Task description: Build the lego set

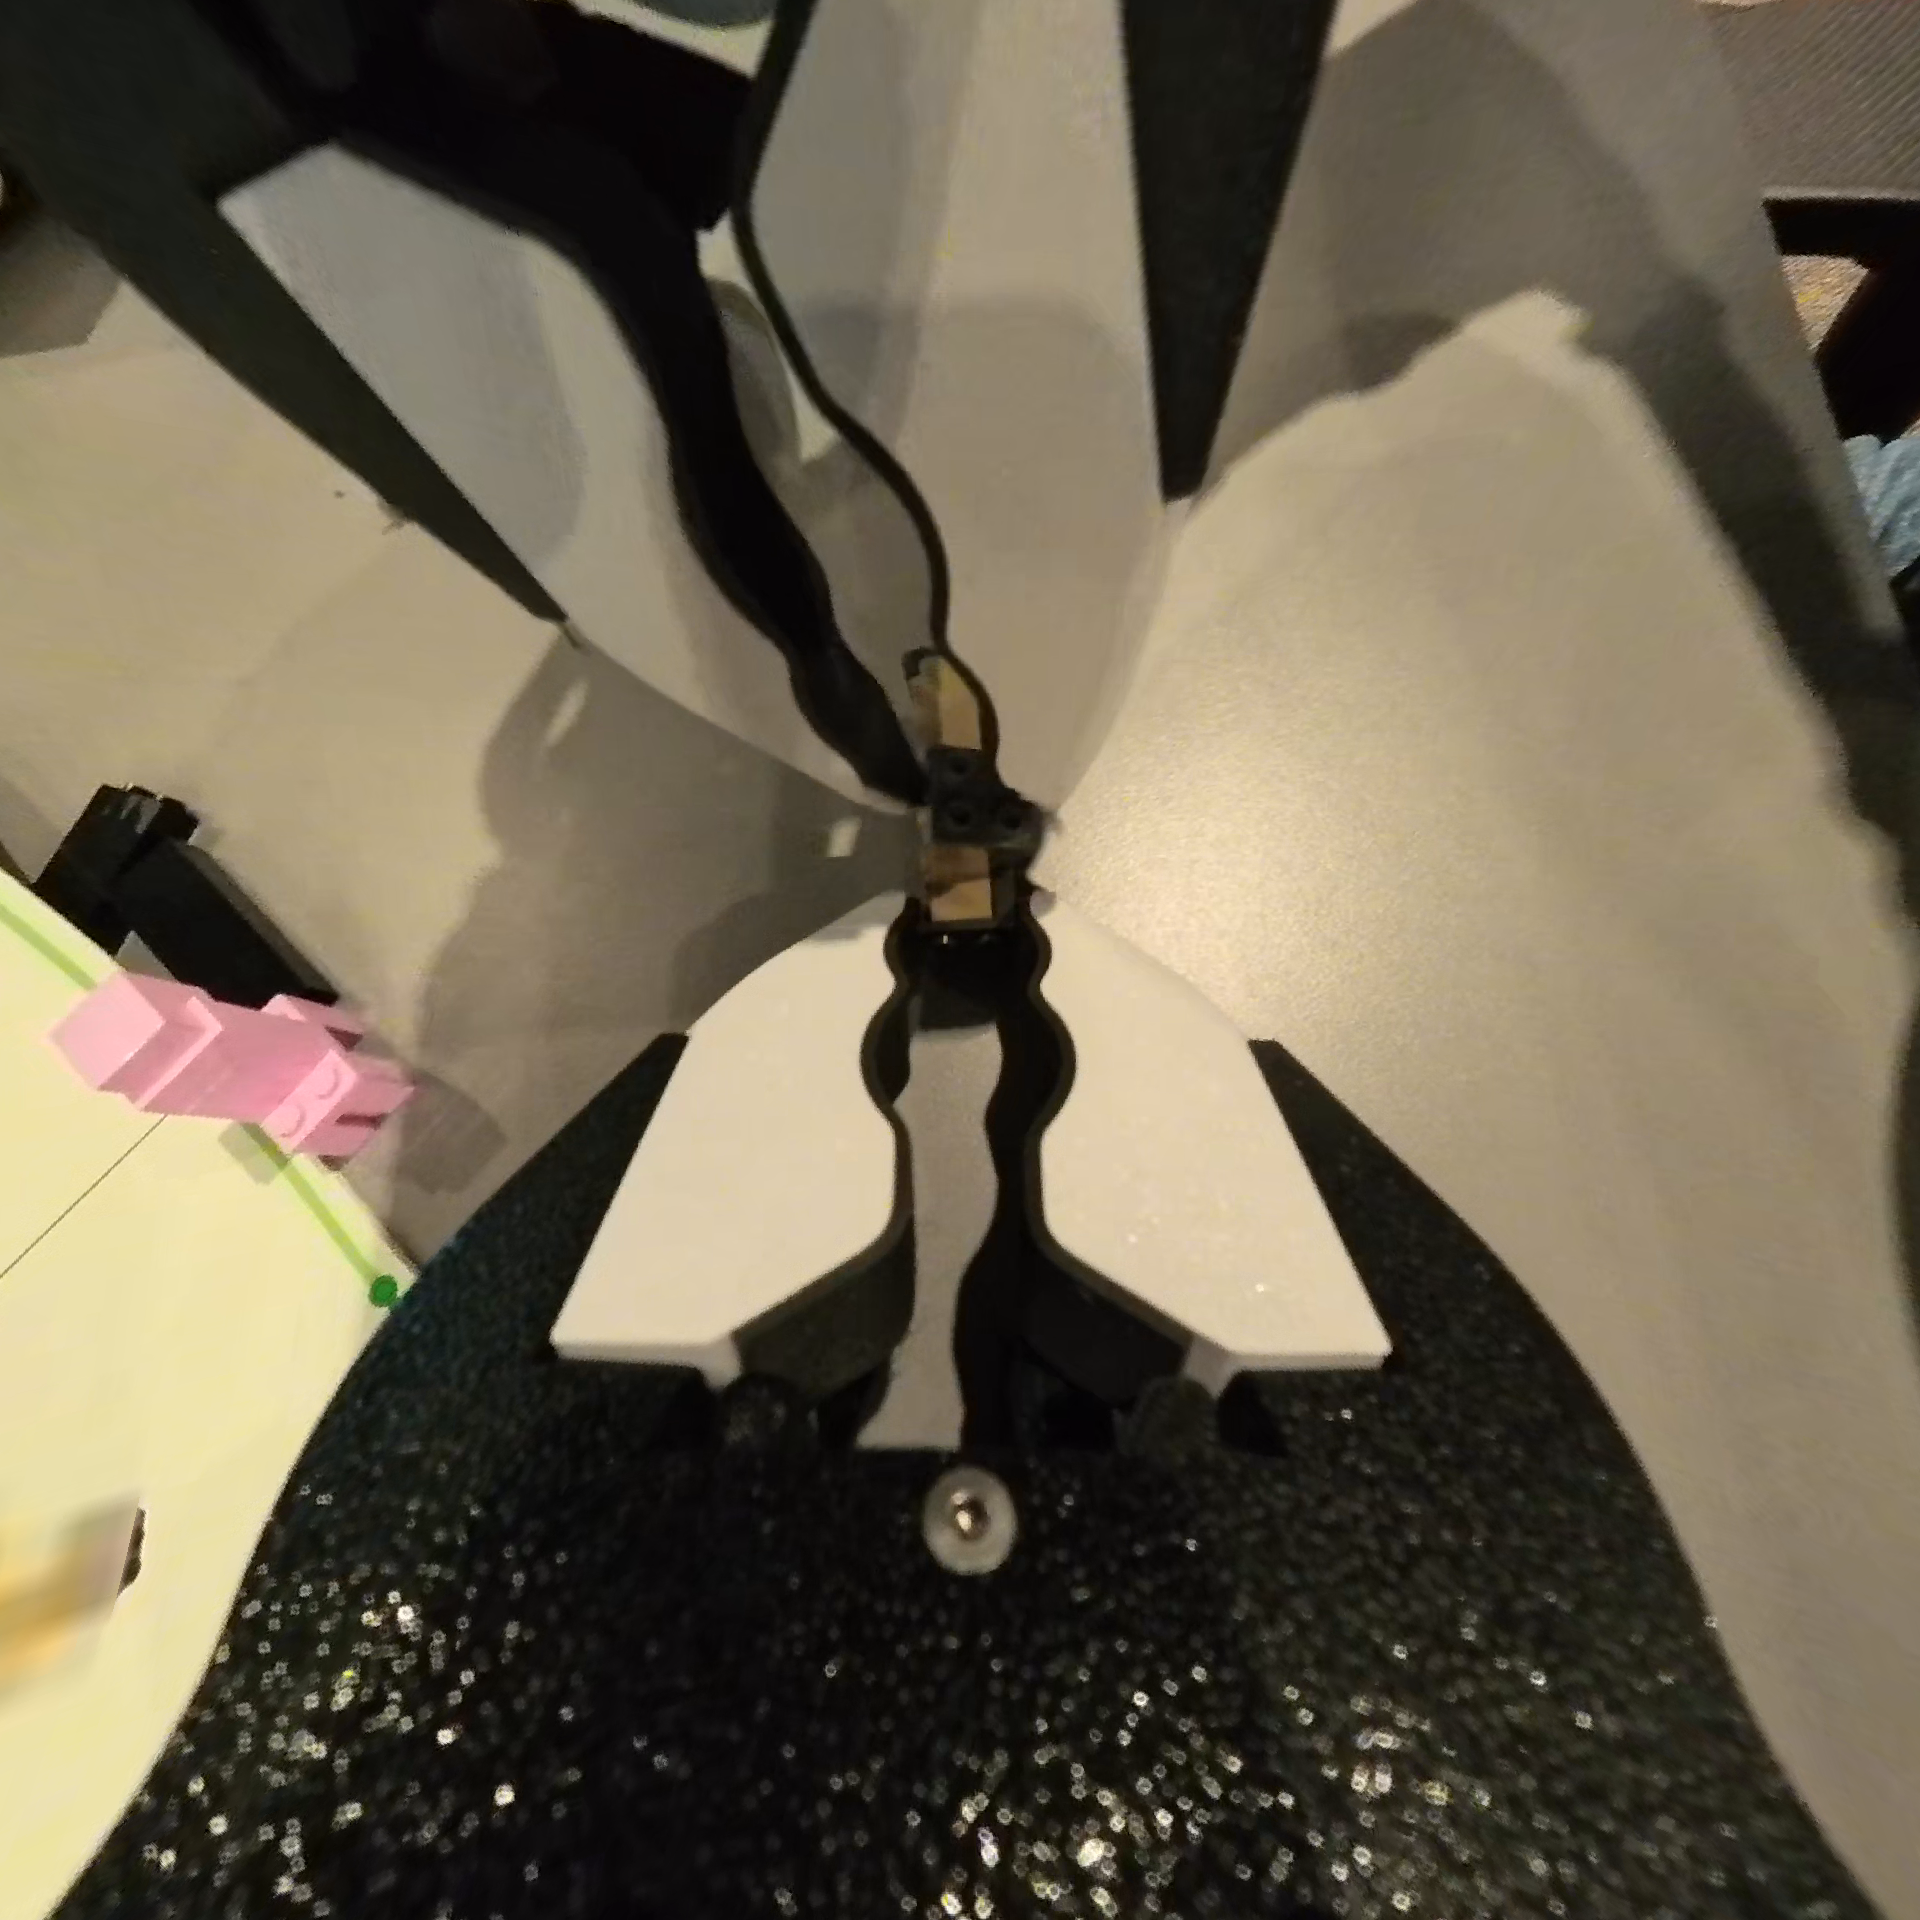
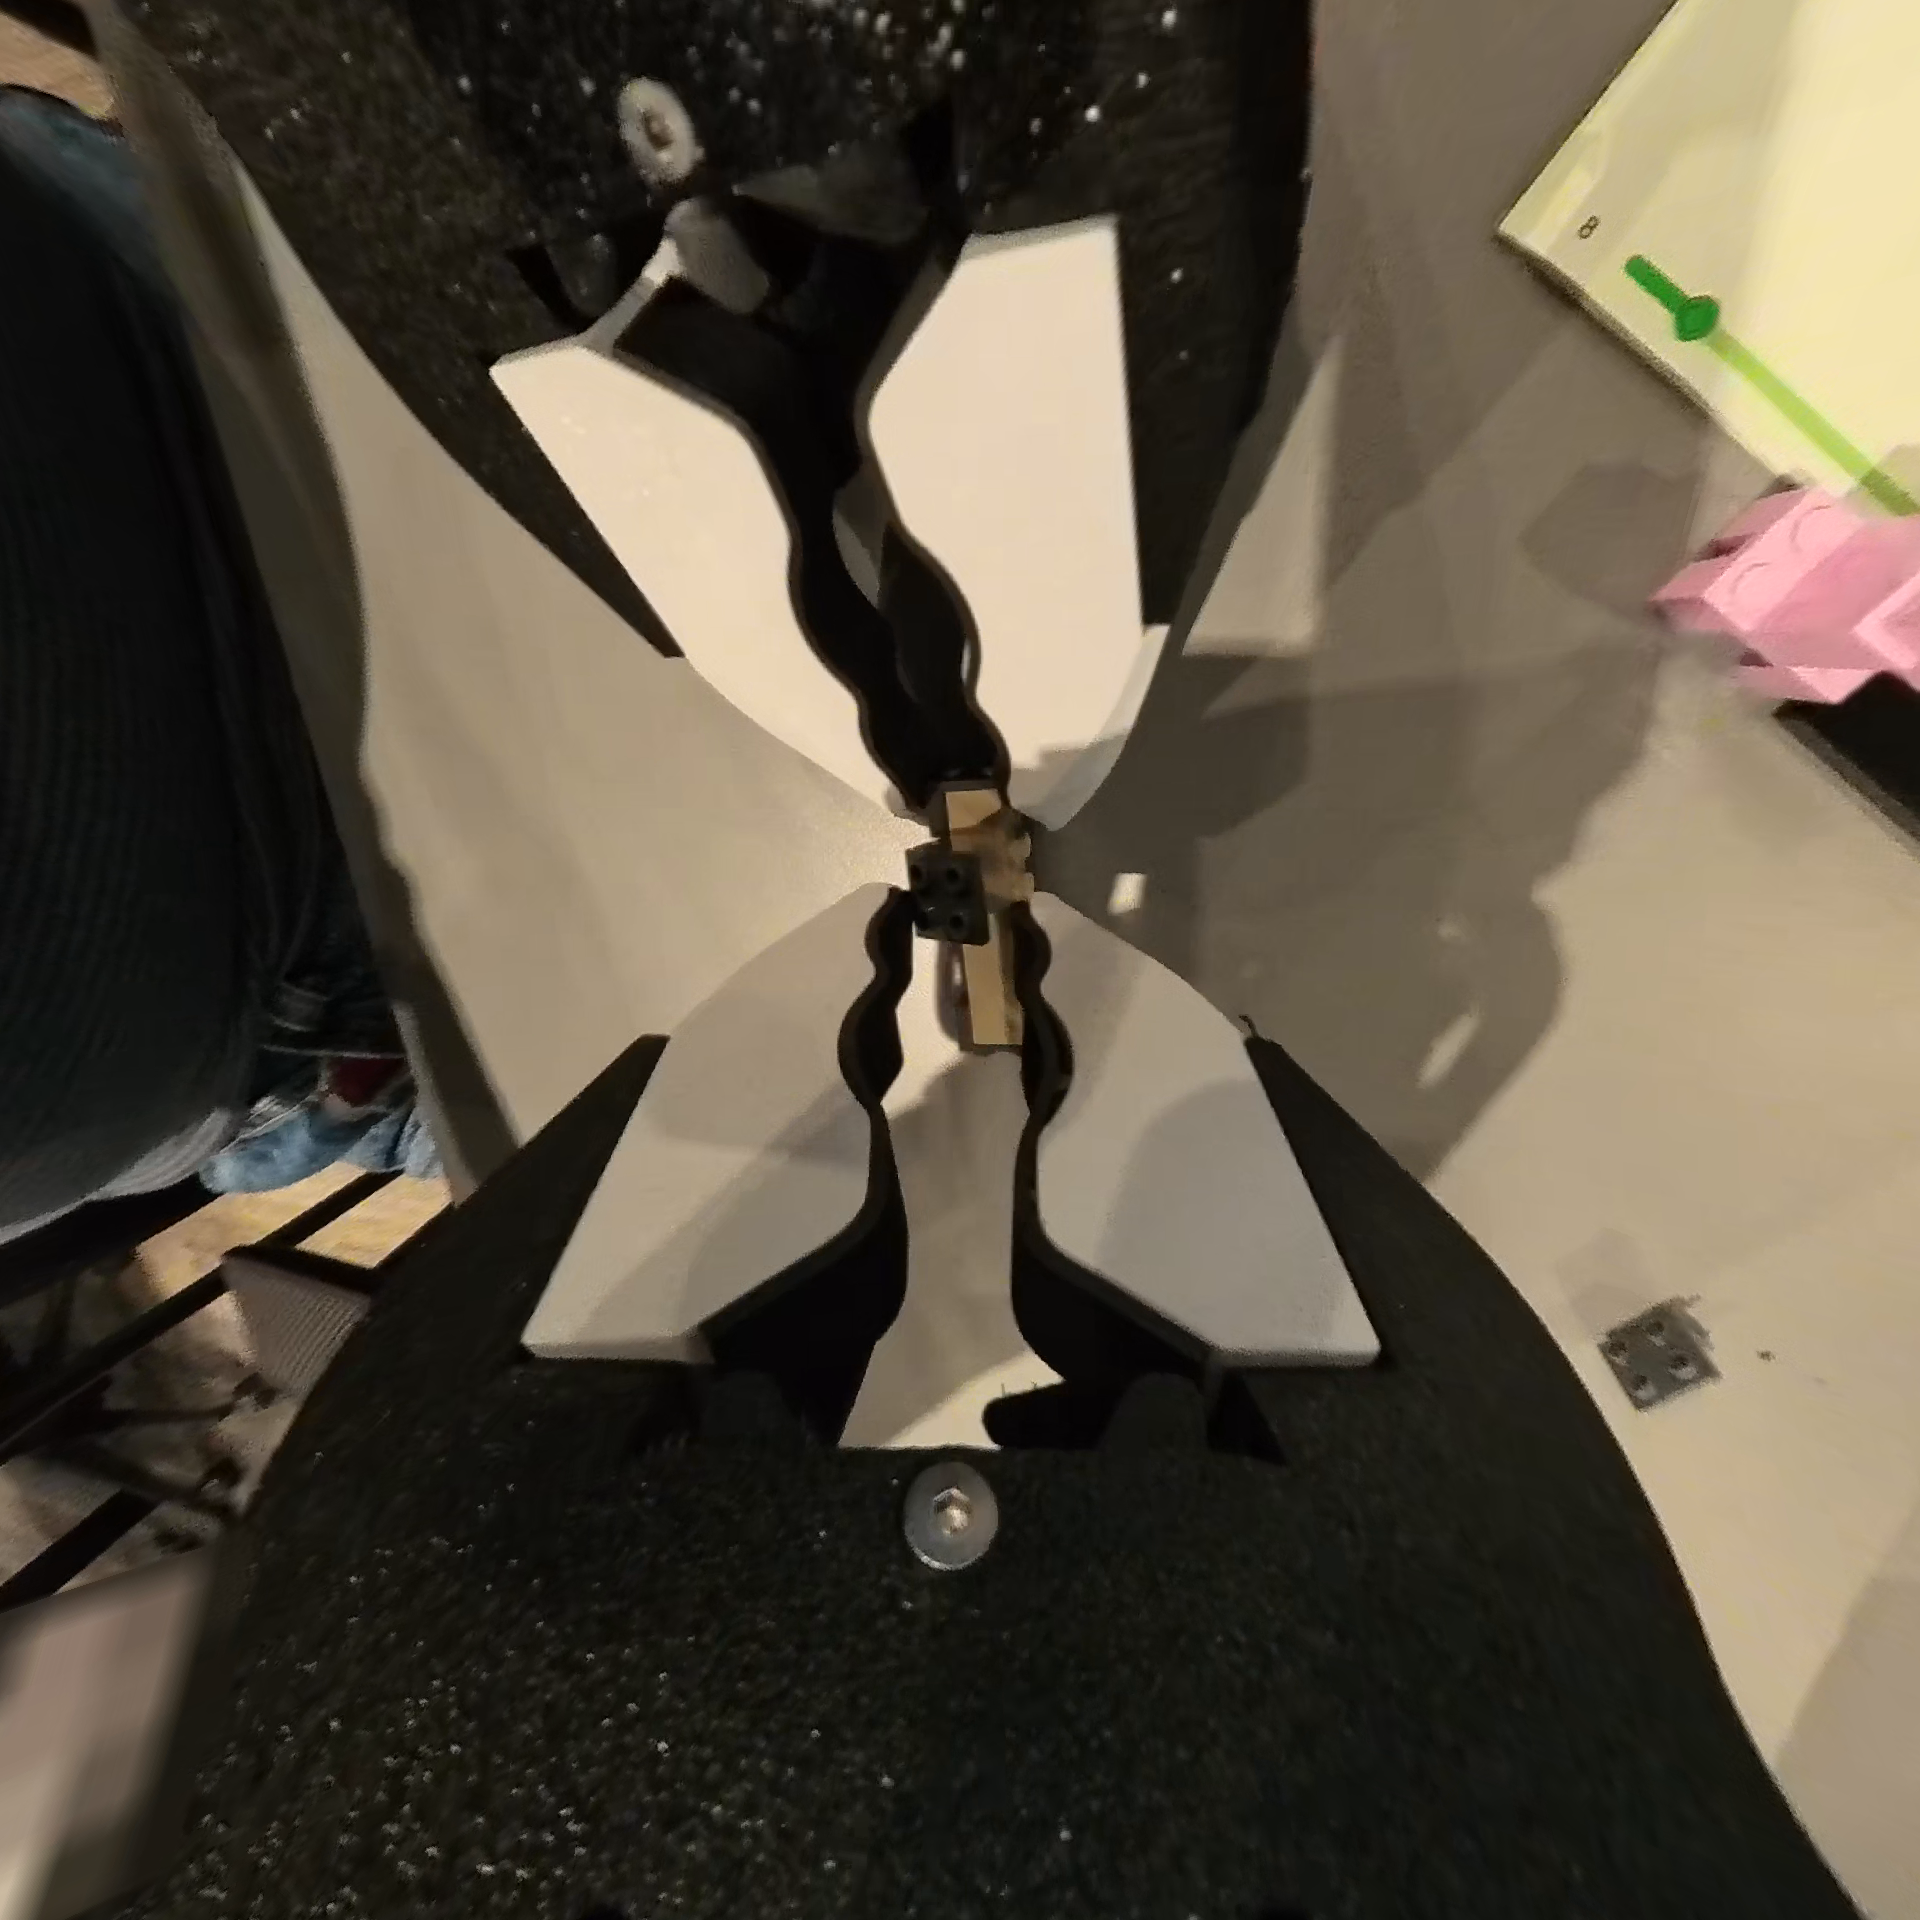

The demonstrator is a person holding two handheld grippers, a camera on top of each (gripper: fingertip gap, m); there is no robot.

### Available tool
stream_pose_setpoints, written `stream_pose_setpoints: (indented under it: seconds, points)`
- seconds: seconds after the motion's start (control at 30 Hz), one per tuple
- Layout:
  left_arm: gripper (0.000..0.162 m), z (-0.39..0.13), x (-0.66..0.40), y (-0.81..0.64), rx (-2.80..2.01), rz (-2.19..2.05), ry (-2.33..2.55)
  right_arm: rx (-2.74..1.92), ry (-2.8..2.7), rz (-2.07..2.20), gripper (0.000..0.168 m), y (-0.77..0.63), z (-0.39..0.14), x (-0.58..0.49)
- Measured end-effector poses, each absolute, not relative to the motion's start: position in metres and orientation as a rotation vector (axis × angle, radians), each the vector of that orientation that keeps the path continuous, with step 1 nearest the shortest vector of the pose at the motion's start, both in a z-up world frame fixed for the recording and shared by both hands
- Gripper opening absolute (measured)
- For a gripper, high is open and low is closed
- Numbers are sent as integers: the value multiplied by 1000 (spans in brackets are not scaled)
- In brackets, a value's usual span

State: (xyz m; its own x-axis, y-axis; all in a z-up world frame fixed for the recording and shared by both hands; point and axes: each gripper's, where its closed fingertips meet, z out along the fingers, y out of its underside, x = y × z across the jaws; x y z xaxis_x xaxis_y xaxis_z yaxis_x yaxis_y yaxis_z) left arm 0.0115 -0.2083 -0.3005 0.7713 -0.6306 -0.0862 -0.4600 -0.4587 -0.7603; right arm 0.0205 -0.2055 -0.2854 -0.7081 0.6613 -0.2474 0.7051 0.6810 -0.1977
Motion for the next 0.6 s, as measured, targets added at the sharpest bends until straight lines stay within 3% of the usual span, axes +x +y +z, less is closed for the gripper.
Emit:
stream_pose_setpoints:
  seconds: [0.6]
  points:
    - [17,-300,12,-208,-2132,-257,813,1186,2882,-441,16,-200,-285,17]
